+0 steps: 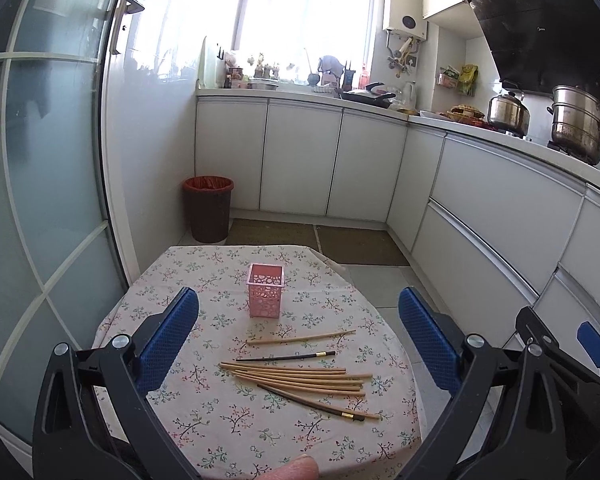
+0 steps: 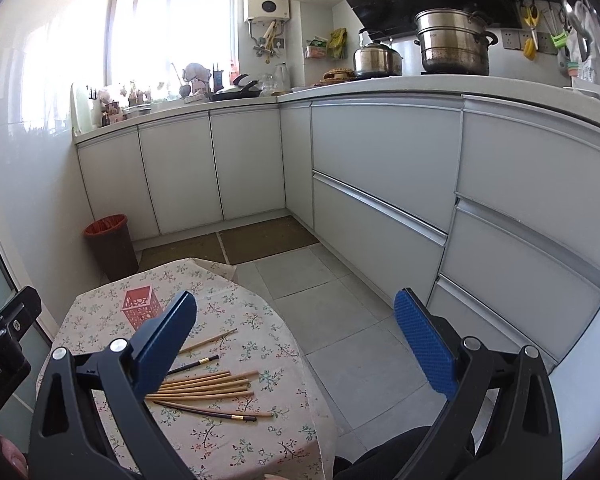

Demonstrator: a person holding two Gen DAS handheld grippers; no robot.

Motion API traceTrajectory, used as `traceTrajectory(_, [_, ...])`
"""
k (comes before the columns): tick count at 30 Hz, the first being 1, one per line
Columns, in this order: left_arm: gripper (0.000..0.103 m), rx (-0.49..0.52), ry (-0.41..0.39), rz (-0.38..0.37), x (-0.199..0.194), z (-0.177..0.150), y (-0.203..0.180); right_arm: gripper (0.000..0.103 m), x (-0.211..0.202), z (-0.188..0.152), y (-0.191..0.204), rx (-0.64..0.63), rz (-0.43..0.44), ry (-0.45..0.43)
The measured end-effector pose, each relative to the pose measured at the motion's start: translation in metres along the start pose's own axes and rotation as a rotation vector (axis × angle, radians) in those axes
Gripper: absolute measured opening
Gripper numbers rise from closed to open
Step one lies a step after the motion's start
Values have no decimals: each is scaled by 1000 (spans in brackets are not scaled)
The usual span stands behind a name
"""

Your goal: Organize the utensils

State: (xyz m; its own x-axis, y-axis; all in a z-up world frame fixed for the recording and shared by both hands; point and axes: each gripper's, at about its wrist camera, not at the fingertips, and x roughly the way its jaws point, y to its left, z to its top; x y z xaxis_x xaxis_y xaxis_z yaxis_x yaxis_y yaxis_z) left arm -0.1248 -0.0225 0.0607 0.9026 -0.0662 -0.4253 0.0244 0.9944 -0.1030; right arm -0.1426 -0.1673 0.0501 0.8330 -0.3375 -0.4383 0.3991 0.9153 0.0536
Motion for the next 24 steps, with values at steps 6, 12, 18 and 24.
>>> traceTrajectory(6, [96,5,1,2,1,-1,-1,96,0,2,-1,4,5,0])
traceTrajectory(12, [96,0,-1,4,0,0,-1,96,0,2,-1,4,7,1])
traceTrajectory(18, [96,-1,1,2,0,-1,-1,96,0,1,0,3,10,5])
traceTrajectory(24, [96,1,3,4,0,-1,-2,96,0,1,1,3,11,6])
